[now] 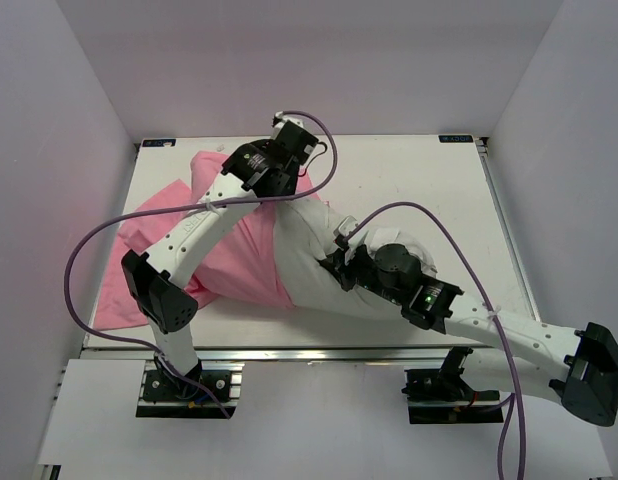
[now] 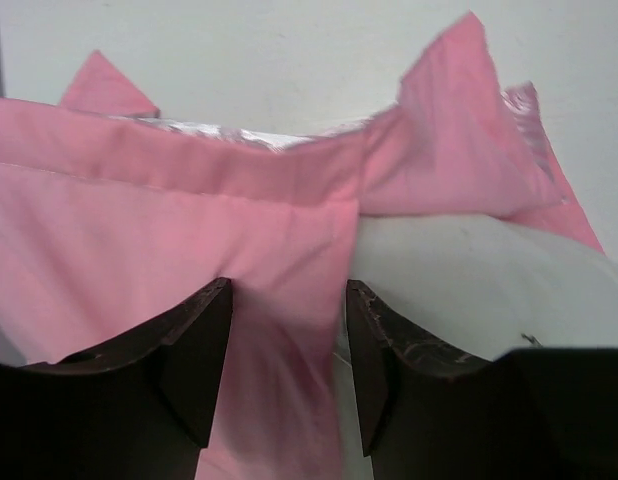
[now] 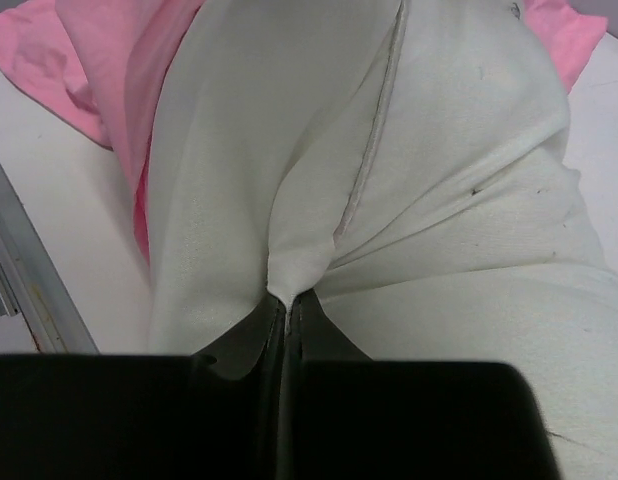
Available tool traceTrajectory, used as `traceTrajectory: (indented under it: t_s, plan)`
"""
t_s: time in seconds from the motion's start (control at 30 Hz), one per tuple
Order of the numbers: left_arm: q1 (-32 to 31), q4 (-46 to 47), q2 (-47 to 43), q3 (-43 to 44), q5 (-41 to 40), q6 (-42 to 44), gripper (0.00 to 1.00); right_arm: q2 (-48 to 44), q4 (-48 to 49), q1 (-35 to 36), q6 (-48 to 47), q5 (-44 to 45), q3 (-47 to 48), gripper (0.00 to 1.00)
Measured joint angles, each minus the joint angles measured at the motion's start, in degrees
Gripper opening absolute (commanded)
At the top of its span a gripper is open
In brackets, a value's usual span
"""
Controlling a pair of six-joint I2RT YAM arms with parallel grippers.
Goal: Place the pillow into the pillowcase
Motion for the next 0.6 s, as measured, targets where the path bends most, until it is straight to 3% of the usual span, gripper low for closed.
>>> traceTrajectory:
  t_s: [0.17, 0.23, 0.27, 0.3, 0.4, 0.43, 0.5, 0.6]
  plan:
    - [0.0, -1.7, 0.4, 2.0, -6.5, -1.7, 0.54, -0.3, -0.1, 0.2, 0.4, -0.3, -0.1, 0.0]
    - [0.0, -2.3, 0.7, 2.3, -7.4, -1.9, 0.46, -0.4, -0.1, 0.3, 0.4, -0.3, -0.1, 0.0]
    - [0.0, -2.4, 0.9, 2.3, -7.5, -1.9, 0.35, -0.4, -0.1, 0.3, 0.5, -0.2, -0.2, 0.0]
    - [0.0, -2.6, 1.1, 2.3, -7.3, -1.9, 0.31, -0.4, -0.1, 0.3, 0.5, -0.1, -0.2, 0.0]
    - [-0.3, -2.5, 1.5, 2.2, -5.9, -1.0, 0.29, -0.4, -0.1, 0.3, 0.5, 0.2, -0.2, 0.0]
    - [-0.5, -2.4, 1.5, 2.2, -5.4, -0.6, 0.23, -0.4, -0.1, 0.3, 0.5, 0.2, -0.2, 0.0]
    - [-1.0, -1.7, 1.5, 2.0, -4.6, -0.1, 0.0, -0.3, 0.0, 0.3, 0.5, 0.4, -0.2, 0.0]
    - [-2.1, -0.3, 1.4, 1.3, -3.2, 1.6, 0.0, -0.3, 0.0, 0.3, 0.5, 0.7, -0.2, 0.0]
